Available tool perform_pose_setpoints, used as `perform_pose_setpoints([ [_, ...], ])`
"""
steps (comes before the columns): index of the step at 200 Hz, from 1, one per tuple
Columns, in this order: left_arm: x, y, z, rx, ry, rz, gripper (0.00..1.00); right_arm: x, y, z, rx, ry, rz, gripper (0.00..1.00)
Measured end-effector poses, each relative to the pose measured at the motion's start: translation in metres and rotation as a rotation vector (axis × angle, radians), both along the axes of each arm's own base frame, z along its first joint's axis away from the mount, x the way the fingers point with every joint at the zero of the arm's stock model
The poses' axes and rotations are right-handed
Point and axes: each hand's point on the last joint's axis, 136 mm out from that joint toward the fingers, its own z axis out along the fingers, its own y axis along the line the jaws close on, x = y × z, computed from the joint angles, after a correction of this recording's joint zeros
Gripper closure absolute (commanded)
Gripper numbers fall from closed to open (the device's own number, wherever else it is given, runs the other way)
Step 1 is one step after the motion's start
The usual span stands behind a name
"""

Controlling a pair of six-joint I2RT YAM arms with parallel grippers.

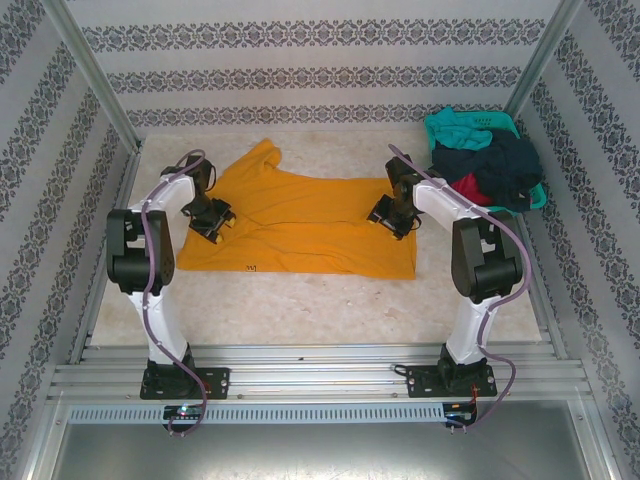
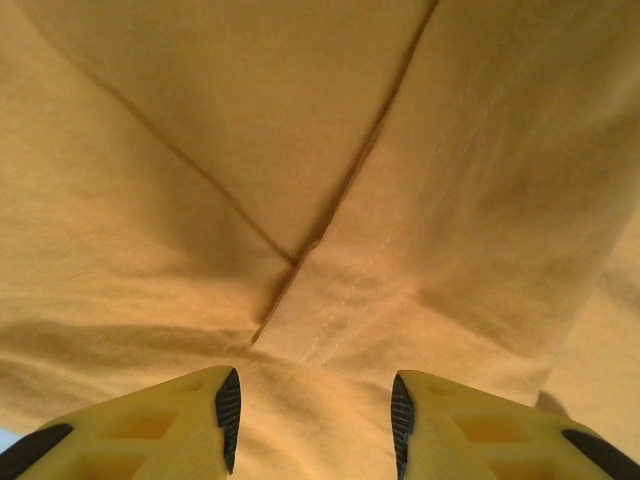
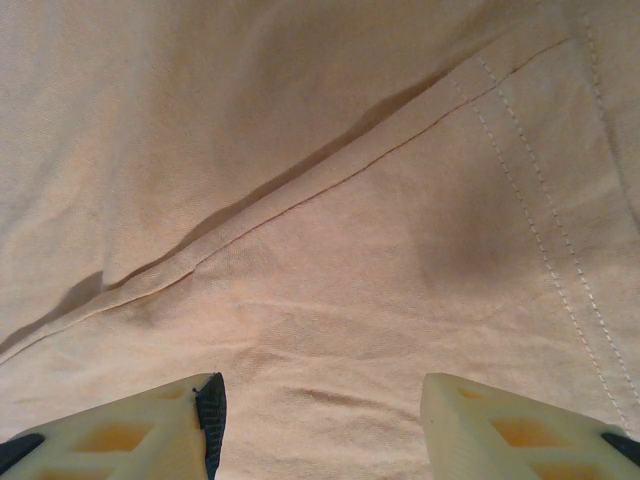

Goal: Fold and stack the t-shirts

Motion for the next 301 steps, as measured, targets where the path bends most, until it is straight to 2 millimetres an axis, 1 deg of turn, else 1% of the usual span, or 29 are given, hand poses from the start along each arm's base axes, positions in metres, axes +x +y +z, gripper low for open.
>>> perform_pose_setpoints([
  [21, 0.005, 0.000, -0.008, -0.003, 0.019, 0.011, 0.57, 0.000, 0.000, 0.000, 0.001, 0.000, -0.003, 0.45],
  [44, 0.004, -0.001, -0.011, -0.007, 0.039, 0.020, 0.66, 0.000, 0.000, 0.000, 0.001, 0.000, -0.004, 0.45],
  [75, 0.002, -0.001, -0.011, -0.010, 0.049, 0.024, 0.71, 0.000, 0.000, 0.000, 0.002, 0.001, -0.007, 0.45],
  [106, 0.002, -0.001, -0.011, -0.011, 0.055, 0.032, 0.88, 0.000, 0.000, 0.000, 0.002, 0.000, -0.007, 0.45],
  [122, 0.002, -0.002, -0.011, -0.017, 0.057, 0.039, 0.91, 0.000, 0.000, 0.000, 0.002, 0.000, -0.008, 0.45],
  [131, 0.001, -0.003, -0.011, -0.020, 0.058, 0.040, 0.91, 0.000, 0.000, 0.000, 0.002, 0.000, -0.008, 0.45],
  [142, 0.001, -0.003, -0.012, -0.021, 0.059, 0.041, 0.88, 0.000, 0.000, 0.000, 0.002, 0.000, -0.008, 0.46],
  [147, 0.001, -0.003, -0.012, -0.021, 0.061, 0.043, 0.83, 0.000, 0.000, 0.000, 0.002, 0.000, -0.008, 0.46],
  [157, 0.001, -0.002, -0.012, -0.018, 0.064, 0.040, 0.72, 0.000, 0.000, 0.000, 0.002, 0.000, -0.008, 0.46],
  [176, -0.001, 0.000, -0.013, -0.006, 0.073, 0.046, 0.66, 0.001, 0.000, 0.000, 0.002, -0.001, -0.008, 0.46],
  [203, -0.002, 0.000, -0.013, 0.000, 0.075, 0.047, 0.66, 0.002, 0.000, 0.000, 0.003, -0.006, -0.008, 0.46],
  [229, -0.002, 0.000, -0.014, -0.001, 0.078, 0.050, 0.74, 0.003, 0.000, 0.001, 0.006, -0.011, -0.011, 0.46],
  [249, -0.002, 0.000, -0.015, -0.004, 0.077, 0.054, 0.74, 0.004, 0.001, 0.001, 0.006, -0.013, -0.011, 0.46],
  [273, -0.003, 0.000, -0.020, -0.005, 0.090, 0.056, 0.76, 0.004, 0.000, 0.001, 0.006, -0.013, -0.012, 0.46],
  [293, -0.003, 0.000, -0.021, -0.005, 0.095, 0.058, 0.72, 0.004, 0.000, 0.001, 0.006, -0.014, -0.013, 0.46],
  [297, -0.003, 0.000, -0.021, -0.005, 0.095, 0.060, 0.73, 0.004, 0.000, 0.001, 0.006, -0.014, -0.013, 0.46],
  [301, -0.003, 0.000, -0.022, -0.005, 0.096, 0.061, 0.76, 0.005, 0.000, 0.002, 0.007, -0.015, -0.013, 0.46],
])
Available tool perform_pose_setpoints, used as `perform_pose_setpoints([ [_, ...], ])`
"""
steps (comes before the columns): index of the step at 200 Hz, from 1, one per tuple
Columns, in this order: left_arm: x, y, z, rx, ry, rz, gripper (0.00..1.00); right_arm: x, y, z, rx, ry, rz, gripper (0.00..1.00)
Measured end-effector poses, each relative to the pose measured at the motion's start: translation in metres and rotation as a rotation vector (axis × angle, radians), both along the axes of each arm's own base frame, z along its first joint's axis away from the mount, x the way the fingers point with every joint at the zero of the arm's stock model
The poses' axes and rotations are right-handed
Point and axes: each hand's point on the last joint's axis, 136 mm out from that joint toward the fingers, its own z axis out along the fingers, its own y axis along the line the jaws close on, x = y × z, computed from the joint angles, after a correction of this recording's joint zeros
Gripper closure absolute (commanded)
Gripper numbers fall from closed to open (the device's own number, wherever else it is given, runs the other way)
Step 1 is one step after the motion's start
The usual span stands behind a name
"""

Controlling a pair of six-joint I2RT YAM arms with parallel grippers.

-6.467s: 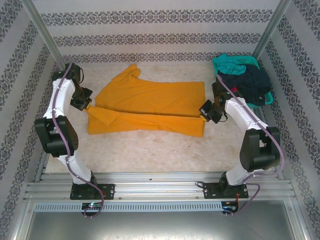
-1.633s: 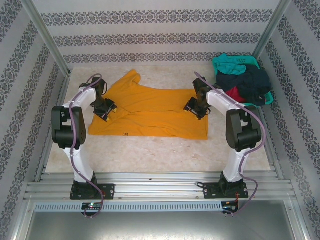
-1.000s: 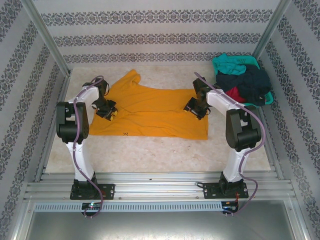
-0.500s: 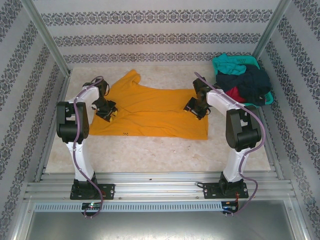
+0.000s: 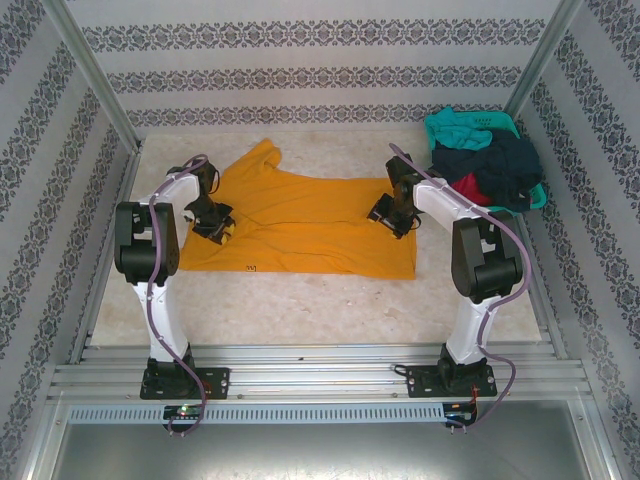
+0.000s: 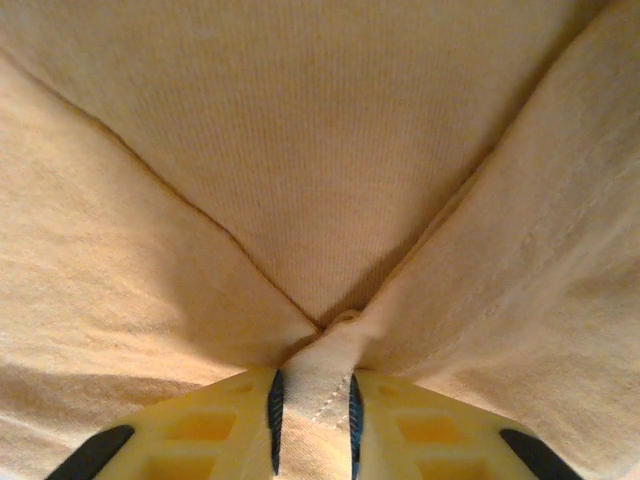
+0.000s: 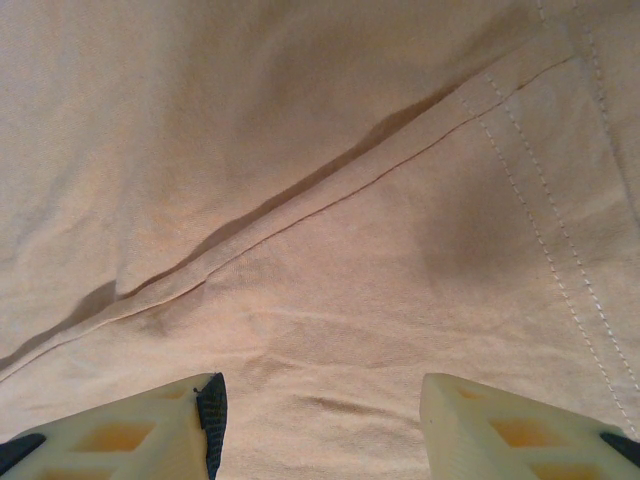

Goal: Fold and stack the t-shirts

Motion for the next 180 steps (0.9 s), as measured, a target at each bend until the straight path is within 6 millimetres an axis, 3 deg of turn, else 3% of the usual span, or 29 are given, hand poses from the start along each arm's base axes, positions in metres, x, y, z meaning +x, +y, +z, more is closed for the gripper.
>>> perform_pose_setpoints([
  [14, 0.001, -0.001, -0.001, -0.003, -0.003, 0.004, 0.87, 0.001, 0.000, 0.001, 0.001, -0.005, 0.000, 0.46],
  [48, 0.002, -0.002, -0.002, -0.013, -0.006, 0.010, 1.00, 0.005, 0.001, 0.005, 0.004, -0.017, 0.000, 0.46],
  [93, 0.004, -0.003, 0.001, -0.019, -0.014, 0.011, 1.00, 0.008, 0.002, 0.008, 0.006, -0.026, 0.000, 0.46],
  [122, 0.017, -0.006, 0.012, -0.019, -0.056, 0.005, 1.00, 0.008, 0.002, 0.008, 0.006, -0.026, 0.000, 0.46],
  [180, 0.036, -0.025, 0.029, -0.056, -0.112, 0.014, 1.00, 0.008, 0.002, 0.008, 0.007, -0.026, -0.004, 0.46],
])
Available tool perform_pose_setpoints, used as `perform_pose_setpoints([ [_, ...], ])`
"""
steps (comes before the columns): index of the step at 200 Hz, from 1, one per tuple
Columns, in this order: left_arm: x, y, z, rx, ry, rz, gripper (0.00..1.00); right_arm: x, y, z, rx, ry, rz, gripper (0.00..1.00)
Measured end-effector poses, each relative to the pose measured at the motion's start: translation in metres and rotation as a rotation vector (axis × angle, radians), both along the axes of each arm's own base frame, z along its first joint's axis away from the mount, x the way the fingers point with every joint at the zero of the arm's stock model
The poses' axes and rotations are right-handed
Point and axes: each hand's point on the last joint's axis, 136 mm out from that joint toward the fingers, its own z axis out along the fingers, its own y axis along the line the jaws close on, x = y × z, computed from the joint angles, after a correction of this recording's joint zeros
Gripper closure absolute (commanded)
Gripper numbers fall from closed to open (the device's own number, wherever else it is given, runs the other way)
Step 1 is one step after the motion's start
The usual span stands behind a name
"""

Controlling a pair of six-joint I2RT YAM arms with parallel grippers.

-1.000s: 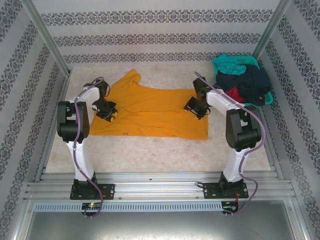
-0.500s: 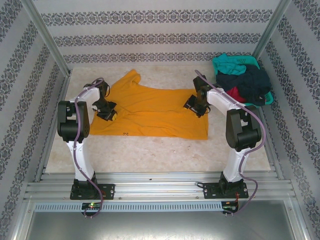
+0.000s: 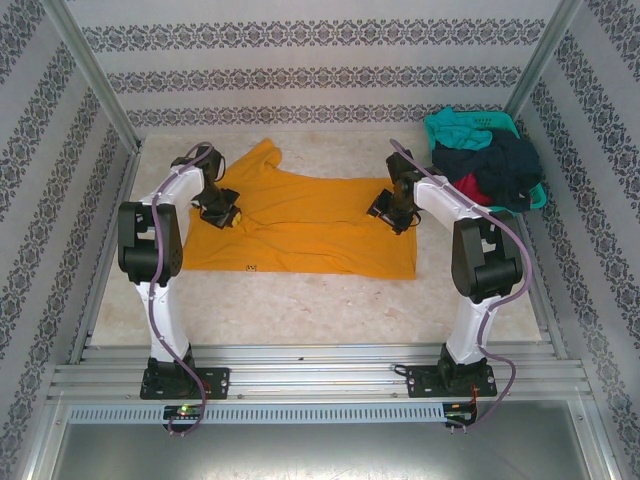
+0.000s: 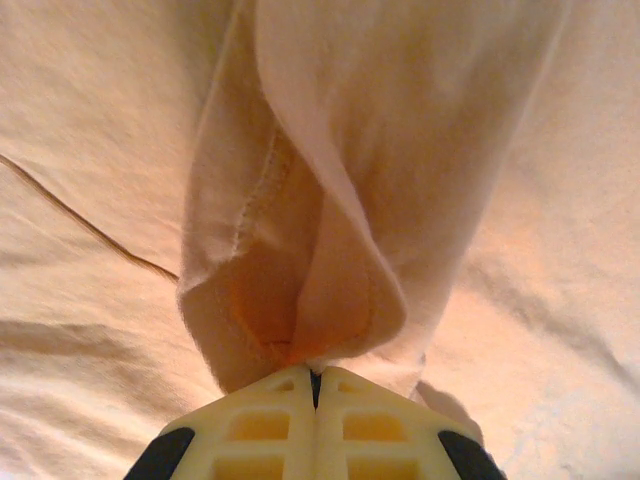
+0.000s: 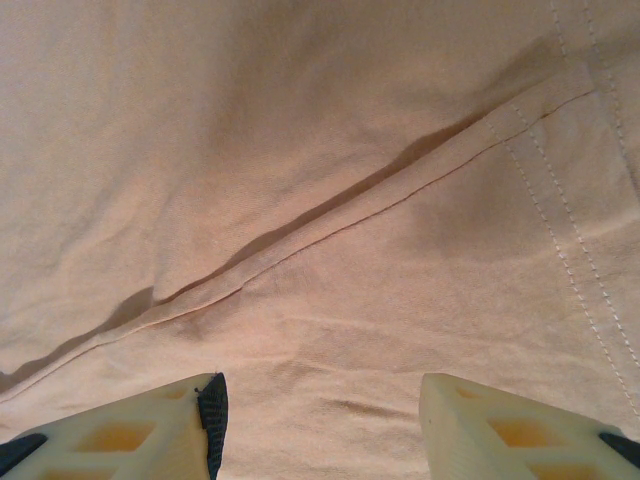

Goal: Fold and stack the t-shirts

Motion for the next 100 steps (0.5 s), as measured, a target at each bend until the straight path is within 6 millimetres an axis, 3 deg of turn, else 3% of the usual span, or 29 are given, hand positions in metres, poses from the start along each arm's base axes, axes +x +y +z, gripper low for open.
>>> perform_pose_setpoints([
  [51, 0.053, -0.009, 0.013, -0.057, -0.103, 0.073, 1.00, 0.002, 0.001, -0.001, 0.000, 0.002, 0.001, 0.46],
  [100, 0.090, -0.020, 0.023, -0.132, -0.180, 0.102, 0.89, 0.005, 0.001, 0.000, 0.002, -0.006, 0.000, 0.46],
])
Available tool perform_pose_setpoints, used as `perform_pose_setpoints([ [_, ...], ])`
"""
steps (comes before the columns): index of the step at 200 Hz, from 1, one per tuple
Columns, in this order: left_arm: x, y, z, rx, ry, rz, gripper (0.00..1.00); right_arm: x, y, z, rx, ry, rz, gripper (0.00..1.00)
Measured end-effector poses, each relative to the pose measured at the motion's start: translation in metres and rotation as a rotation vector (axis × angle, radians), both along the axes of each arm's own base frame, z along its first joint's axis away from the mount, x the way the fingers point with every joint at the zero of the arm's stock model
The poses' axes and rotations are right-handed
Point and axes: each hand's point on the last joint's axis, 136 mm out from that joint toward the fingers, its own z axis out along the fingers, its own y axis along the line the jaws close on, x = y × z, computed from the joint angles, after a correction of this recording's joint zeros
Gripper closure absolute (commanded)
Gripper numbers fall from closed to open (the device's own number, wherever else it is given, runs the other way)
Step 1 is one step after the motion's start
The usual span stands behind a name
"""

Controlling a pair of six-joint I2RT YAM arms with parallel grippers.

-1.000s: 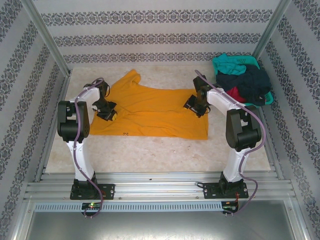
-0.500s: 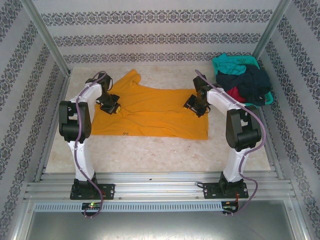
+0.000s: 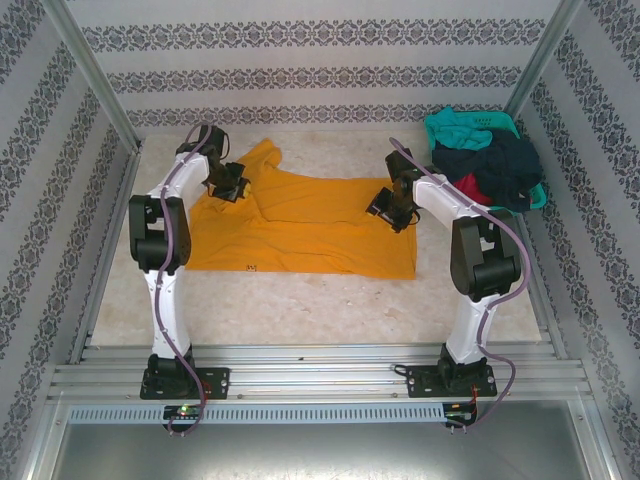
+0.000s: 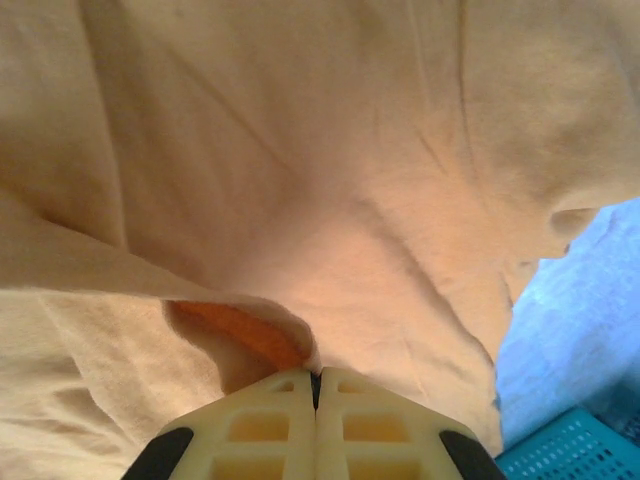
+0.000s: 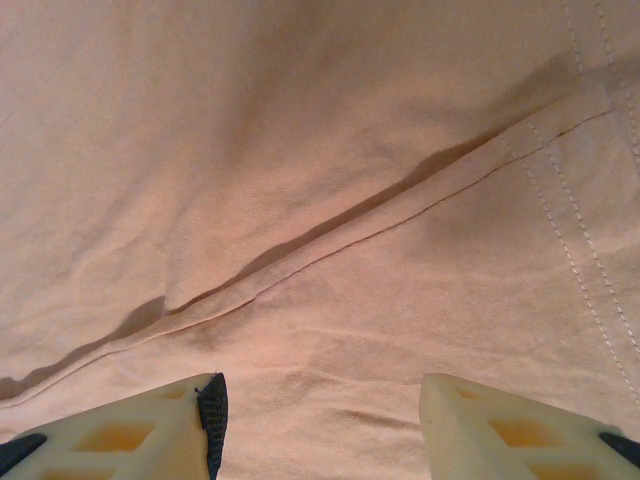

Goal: Fold and stack the t-shirts

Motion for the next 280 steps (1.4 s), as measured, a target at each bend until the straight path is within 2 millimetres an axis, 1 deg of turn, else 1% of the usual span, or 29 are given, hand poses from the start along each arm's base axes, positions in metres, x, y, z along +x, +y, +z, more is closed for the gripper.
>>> perform_pose_setpoints([
  [7, 0.004, -0.001, 0.000, -0.007, -0.009, 0.004, 0.86, 0.000, 0.000, 0.000, 0.000, 0.000, 0.000, 0.46],
  [13, 0.007, -0.002, 0.001, -0.013, -0.016, 0.007, 0.80, 0.000, -0.001, 0.000, 0.000, 0.000, -0.002, 0.46],
  [18, 0.009, -0.002, 0.001, -0.018, -0.021, 0.011, 0.67, 0.001, -0.001, 0.000, 0.002, 0.000, -0.003, 0.46],
  [19, 0.010, -0.002, 0.002, -0.019, -0.025, 0.009, 0.67, 0.001, -0.001, 0.000, 0.003, -0.001, -0.003, 0.47],
  [20, 0.010, -0.002, 0.002, -0.019, -0.027, 0.007, 0.63, 0.001, -0.001, 0.000, 0.003, 0.000, -0.003, 0.47],
  [21, 0.011, -0.003, 0.002, -0.021, -0.028, 0.009, 0.63, 0.001, -0.001, 0.000, 0.003, 0.000, -0.004, 0.47],
  [23, 0.012, -0.003, 0.003, -0.023, -0.031, 0.012, 0.57, 0.001, -0.002, 0.000, 0.003, -0.001, -0.005, 0.47],
  [27, 0.014, -0.003, 0.004, -0.026, -0.040, 0.007, 0.48, 0.001, -0.002, 0.000, 0.004, -0.001, -0.005, 0.47],
  [42, 0.026, -0.006, 0.010, -0.043, -0.077, 0.002, 0.23, 0.004, -0.004, 0.000, 0.007, -0.002, -0.010, 0.48],
  [56, 0.034, -0.008, 0.015, -0.051, -0.115, -0.010, 0.07, 0.009, -0.002, 0.001, 0.010, -0.010, -0.010, 0.48],
  [66, 0.037, -0.009, 0.018, -0.051, -0.137, -0.028, 0.00, 0.013, -0.001, 0.002, 0.014, -0.016, -0.009, 0.48],
  [86, 0.039, -0.008, 0.020, -0.030, -0.167, -0.063, 0.00, 0.023, 0.002, 0.004, 0.019, -0.030, -0.003, 0.47],
  [103, 0.037, -0.002, 0.016, 0.007, -0.191, -0.089, 0.00, 0.038, 0.007, 0.006, 0.030, -0.049, 0.007, 0.46],
  [117, 0.026, 0.007, 0.008, 0.031, -0.187, -0.097, 0.00, 0.051, 0.011, 0.004, 0.040, -0.058, 0.010, 0.46],
  [133, 0.010, 0.021, -0.004, 0.052, -0.166, -0.084, 0.00, 0.064, 0.015, -0.003, 0.043, -0.062, 0.012, 0.45],
  [155, -0.012, 0.043, -0.029, 0.073, -0.124, -0.046, 0.00, 0.069, 0.016, -0.020, 0.042, -0.039, 0.012, 0.45],
  [162, -0.017, 0.047, -0.033, 0.066, -0.121, -0.040, 0.00, 0.067, 0.016, -0.026, 0.040, -0.024, 0.013, 0.44],
  [177, -0.024, 0.054, -0.028, 0.086, -0.149, -0.033, 0.00, 0.064, 0.016, -0.034, 0.036, -0.005, 0.018, 0.44],
  [187, -0.033, 0.056, -0.028, 0.095, -0.143, -0.032, 0.00, 0.059, 0.015, -0.038, 0.031, 0.010, 0.022, 0.44],
  [201, -0.048, 0.056, -0.035, 0.103, -0.124, -0.034, 0.00, 0.050, 0.013, -0.047, 0.026, 0.028, 0.029, 0.43],
  [215, -0.057, 0.056, -0.033, 0.108, -0.131, -0.038, 0.00, 0.044, 0.012, -0.042, 0.030, 0.013, 0.034, 0.43],
  [231, -0.071, 0.055, -0.035, 0.115, -0.115, -0.046, 0.00, 0.026, 0.009, -0.046, 0.025, 0.043, 0.039, 0.43],
  [256, -0.089, 0.057, -0.031, 0.136, -0.094, -0.062, 0.00, 0.002, 0.007, -0.045, 0.022, 0.076, 0.046, 0.42],
  [265, -0.093, 0.058, -0.028, 0.146, -0.088, -0.066, 0.00, -0.005, 0.006, -0.045, 0.021, 0.090, 0.049, 0.43],
  [280, -0.096, 0.060, -0.021, 0.163, -0.089, -0.074, 0.00, -0.010, 0.005, -0.044, 0.018, 0.100, 0.051, 0.42],
])
